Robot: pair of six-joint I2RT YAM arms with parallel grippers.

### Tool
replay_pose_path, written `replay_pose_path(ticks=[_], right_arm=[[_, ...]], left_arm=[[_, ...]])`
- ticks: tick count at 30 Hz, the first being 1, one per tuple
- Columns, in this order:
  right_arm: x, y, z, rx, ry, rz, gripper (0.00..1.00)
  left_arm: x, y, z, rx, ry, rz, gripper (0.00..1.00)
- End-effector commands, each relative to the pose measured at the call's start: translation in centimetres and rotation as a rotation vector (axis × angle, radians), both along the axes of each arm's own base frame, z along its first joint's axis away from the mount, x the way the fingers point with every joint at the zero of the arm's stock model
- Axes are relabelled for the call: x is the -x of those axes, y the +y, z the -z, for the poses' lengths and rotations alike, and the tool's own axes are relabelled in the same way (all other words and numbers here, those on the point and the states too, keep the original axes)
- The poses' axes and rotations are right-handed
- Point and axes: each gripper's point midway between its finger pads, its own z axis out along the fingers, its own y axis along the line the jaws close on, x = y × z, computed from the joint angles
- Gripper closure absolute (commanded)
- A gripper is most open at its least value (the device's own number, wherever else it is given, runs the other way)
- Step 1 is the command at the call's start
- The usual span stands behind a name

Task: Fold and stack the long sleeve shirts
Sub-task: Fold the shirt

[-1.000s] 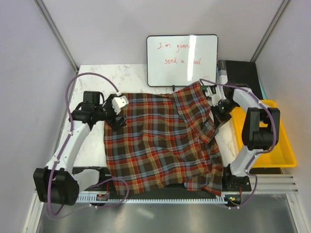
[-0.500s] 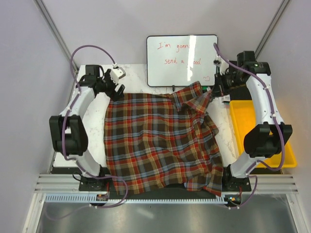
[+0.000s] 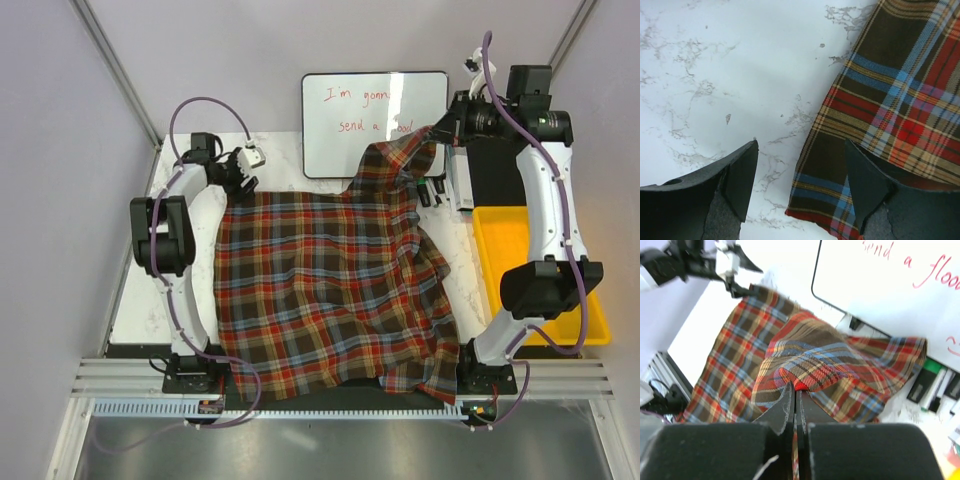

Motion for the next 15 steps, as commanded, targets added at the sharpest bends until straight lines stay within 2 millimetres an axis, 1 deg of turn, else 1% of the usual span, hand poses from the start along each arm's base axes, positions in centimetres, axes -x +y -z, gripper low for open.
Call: replay_pose_path(ticks=[1,3,6,8,9,10,11,12,13,15], right_arm=[[-2.0,0.5,-3.0,-0.076,-0.077,0.009,1.0],[-2.4,0.5,-3.0,-0.079,-0.084,0.008,1.0],[-2.7,0.5,-3.0,-0.082,-0.087,0.003,1.0],[-2.9,0.5,-2.8,-0.081,-0.088,0.001,1.0],[-2.9,0.6,-2.9,-0.085,-0.089,0.0,1.0],[-3.0,0.6,-2.8,-0.09,-0.086,-0.005,1.0],[-3.1,0.7,-2.9,-0.093,-0.086,-0.007,1.0],[-3.1,0.7,-3.1,-0.094,-0.094,-0.008,1.0],[-3.1,0.9,-3.2,-0.097,-0.096,-0.011,1.0],[-3.2,1.1,-3.3,-0.099,-0.101,-0.013,1.0]], left_arm=[[-2.9,0.8,-0.2,-0.059,-0.083,0.032,0.24],[-3.7,1.2,0.5,-0.078,-0.083,0.023,0.24],[-3.7,1.6,1.3,-0.113,-0.075,0.038,0.24],[-3.4,1.7,2.2,-0.13,-0.062,0.056,0.25],[-3.3,2.0,2.5,-0.142,-0.056,0.055,0.27],[-3.1,2.0,2.8,-0.15,-0.043,0.057,0.31],[-3.0,2.1,2.9,-0.156,-0.04,0.063,0.39],[-2.7,2.3,2.9,-0.155,-0.032,0.064,0.41],[-2.2,2.6,3.0,-0.148,-0.012,0.062,0.42],[-1.4,2.8,2.5,-0.126,0.0,0.072,0.38]])
